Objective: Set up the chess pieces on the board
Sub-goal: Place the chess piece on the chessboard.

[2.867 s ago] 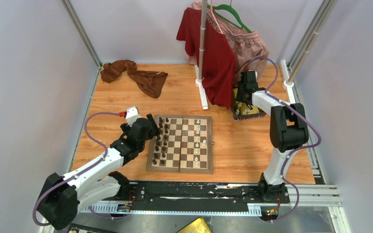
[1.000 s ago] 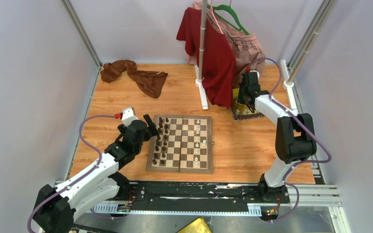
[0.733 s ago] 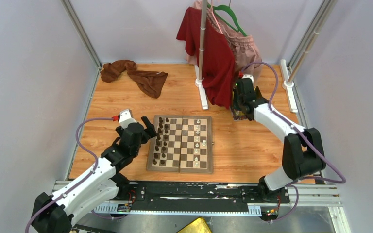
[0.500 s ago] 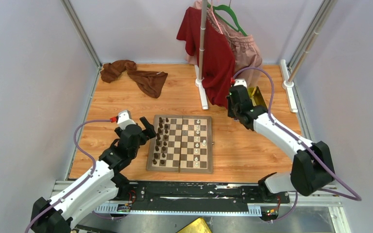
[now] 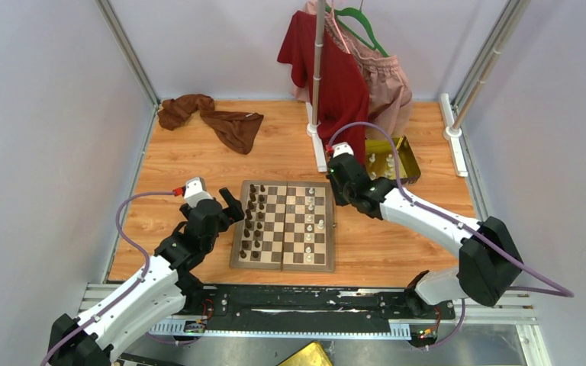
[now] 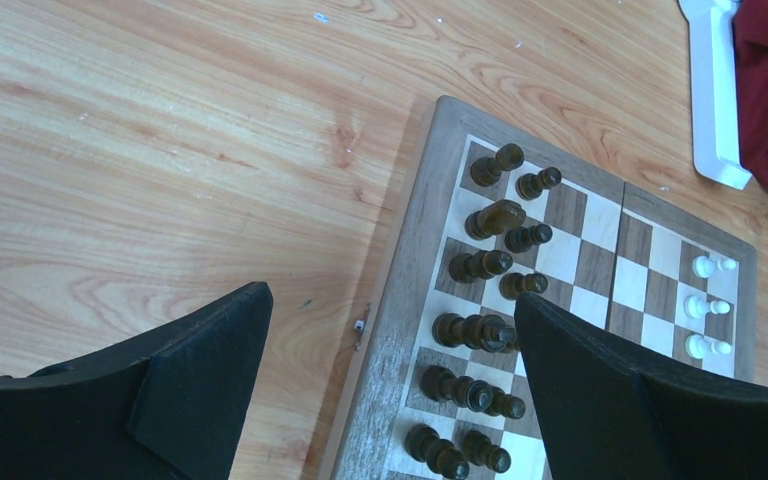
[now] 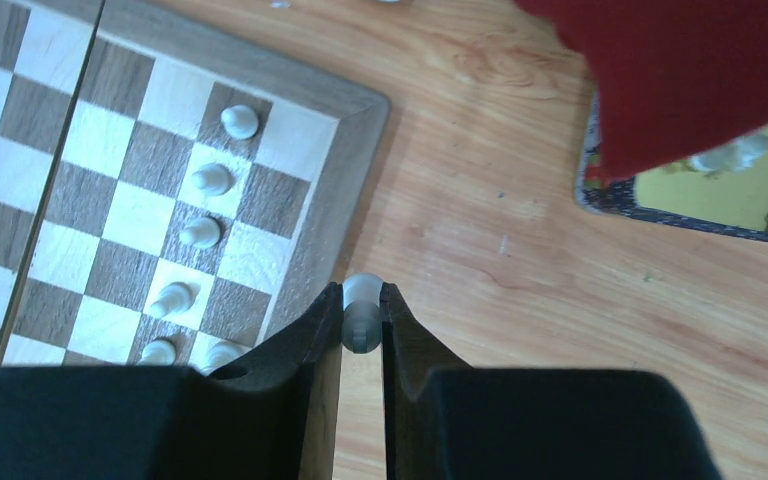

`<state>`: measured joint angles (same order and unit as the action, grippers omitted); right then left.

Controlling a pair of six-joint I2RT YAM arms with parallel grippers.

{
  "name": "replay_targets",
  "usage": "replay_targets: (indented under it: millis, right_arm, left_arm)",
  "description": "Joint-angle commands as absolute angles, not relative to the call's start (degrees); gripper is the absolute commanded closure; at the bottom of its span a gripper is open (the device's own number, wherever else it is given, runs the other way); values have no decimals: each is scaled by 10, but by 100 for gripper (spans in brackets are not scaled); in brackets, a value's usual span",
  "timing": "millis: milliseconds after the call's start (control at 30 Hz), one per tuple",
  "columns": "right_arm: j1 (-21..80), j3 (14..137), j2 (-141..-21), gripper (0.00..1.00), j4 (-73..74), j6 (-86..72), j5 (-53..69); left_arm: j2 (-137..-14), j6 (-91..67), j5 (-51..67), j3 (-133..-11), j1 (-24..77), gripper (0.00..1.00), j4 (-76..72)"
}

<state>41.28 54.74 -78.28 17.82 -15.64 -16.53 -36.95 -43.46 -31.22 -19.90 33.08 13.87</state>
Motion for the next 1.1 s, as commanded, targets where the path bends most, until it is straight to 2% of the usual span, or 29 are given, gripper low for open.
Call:
replay_targets:
  millis: [0,467,1067]
  right_arm:
    - [440,555,-806,100,189,-162,-164]
    - [483,580,-865,100,184,-156,-146]
    - [522,588,-886,100,190,-177,-122]
  left_arm:
    - [-364,-442,-317,-197,328,0,139]
    - [-382,-440,-314,-205,328,0,126]
    - [-374,-437,-318,-204,327,0,132]
